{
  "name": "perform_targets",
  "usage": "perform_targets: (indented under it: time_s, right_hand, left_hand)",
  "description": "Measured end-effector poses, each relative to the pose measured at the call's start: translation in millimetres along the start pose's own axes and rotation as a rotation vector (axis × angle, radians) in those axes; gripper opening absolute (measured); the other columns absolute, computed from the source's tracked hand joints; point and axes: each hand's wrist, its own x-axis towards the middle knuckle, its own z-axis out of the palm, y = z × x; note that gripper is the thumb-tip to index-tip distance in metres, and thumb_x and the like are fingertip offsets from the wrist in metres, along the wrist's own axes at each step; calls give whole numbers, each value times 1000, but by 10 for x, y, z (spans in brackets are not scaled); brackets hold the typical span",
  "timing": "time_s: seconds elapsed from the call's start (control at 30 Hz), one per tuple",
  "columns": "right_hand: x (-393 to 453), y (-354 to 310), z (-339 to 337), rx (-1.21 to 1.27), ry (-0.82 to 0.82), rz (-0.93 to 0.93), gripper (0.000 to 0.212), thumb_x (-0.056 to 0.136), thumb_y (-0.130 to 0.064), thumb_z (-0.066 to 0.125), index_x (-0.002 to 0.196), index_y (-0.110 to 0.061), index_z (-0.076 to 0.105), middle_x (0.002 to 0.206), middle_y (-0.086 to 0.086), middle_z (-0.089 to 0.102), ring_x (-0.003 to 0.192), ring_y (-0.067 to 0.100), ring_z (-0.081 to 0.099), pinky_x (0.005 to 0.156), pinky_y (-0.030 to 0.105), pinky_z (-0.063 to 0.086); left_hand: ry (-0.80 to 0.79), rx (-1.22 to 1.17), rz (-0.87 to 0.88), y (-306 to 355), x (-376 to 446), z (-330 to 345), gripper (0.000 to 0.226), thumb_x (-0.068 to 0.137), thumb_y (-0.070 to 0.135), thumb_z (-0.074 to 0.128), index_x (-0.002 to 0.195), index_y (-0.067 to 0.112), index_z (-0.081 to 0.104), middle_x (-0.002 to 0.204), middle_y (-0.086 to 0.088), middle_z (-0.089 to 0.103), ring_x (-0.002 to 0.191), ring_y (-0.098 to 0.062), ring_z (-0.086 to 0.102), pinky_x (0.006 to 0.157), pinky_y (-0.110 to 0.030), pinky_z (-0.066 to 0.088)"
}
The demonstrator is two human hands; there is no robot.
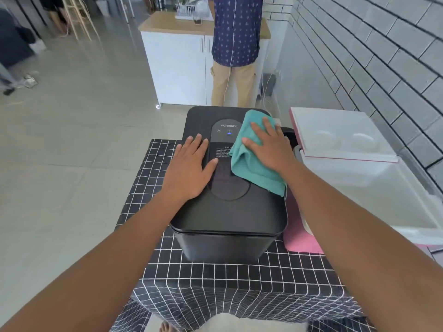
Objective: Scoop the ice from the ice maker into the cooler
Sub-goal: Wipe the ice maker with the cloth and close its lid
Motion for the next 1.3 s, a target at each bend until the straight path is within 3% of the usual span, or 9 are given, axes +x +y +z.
perform_targets:
  time_s: [0.1,0.33,0.5,0.63,0.7,0.87,1.03,1.2,1.3]
  right_hand:
    - [-250,-77,19,-42,23,-67,69,93,-63,30,151,-29,17,161,3,0,146,30,-8,117,42,-5]
    - [-1628,-425,306,-169,84,-191,68,90,-64,15,150,-34,19,160,-7,6,147,20,0,119,45,2]
    - [-1595,-640,307,-108,17,-310,55,96,-47,28,149,-36,23,159,-13,8,147,12,-1,119,40,-2]
    - [-1265,-599,36,582,-95,-183,48,90,-2,49,134,-19,55,147,-7,41,141,7,25,119,30,9]
    - [-1234,-494,-60,812,49,-58,52,81,10,47,123,-15,64,134,-10,54,133,1,38,116,24,19]
    - [-1179,-72,-139,382,285,19,49,80,4,49,121,-16,64,130,1,60,126,10,43,96,-2,17]
    - [-1118,47,-152,374,302,122,41,82,-10,50,115,-27,68,124,-5,64,107,18,61,97,33,45]
    - [-892,-14,-171,255,153,-42,35,92,-18,53,126,-20,62,140,-4,52,136,13,38,109,22,19]
    - [-763,-99,-144,92,77,-99,42,96,-31,47,136,-19,52,150,-2,39,141,17,30,116,37,19]
  left_hand:
    - [-4,1,4,-3,-14,-17,65,102,51,34,155,16,25,164,-3,16,152,-19,8,123,-37,3]
    - [-3,-56,7,-17,-12,7,57,105,41,31,155,14,26,164,-3,16,152,-19,8,122,-37,2]
    - [10,-199,-6,-34,5,-14,49,106,32,31,151,12,36,162,-4,23,151,-19,12,122,-37,3]
    - [21,-382,-38,-15,-62,-102,47,107,30,29,147,10,42,161,-4,27,150,-16,15,122,-36,5]
    - [-3,-369,-66,12,-107,-160,49,107,32,27,148,9,42,161,-6,27,150,-19,15,122,-38,7]
    - [55,-15,21,545,-313,-138,58,102,44,31,144,5,42,159,-20,25,149,-31,15,122,-45,6]
    - [-182,47,61,966,-436,102,93,91,74,24,157,9,11,165,-12,-3,151,-27,-10,121,-45,-8]
    - [-235,127,278,392,-372,-80,105,78,86,18,158,16,9,166,-5,-3,152,-23,-8,122,-42,-7]
    - [-354,137,458,-103,-187,-357,88,89,72,35,158,23,10,166,-1,-2,152,-19,-7,121,-38,-10]
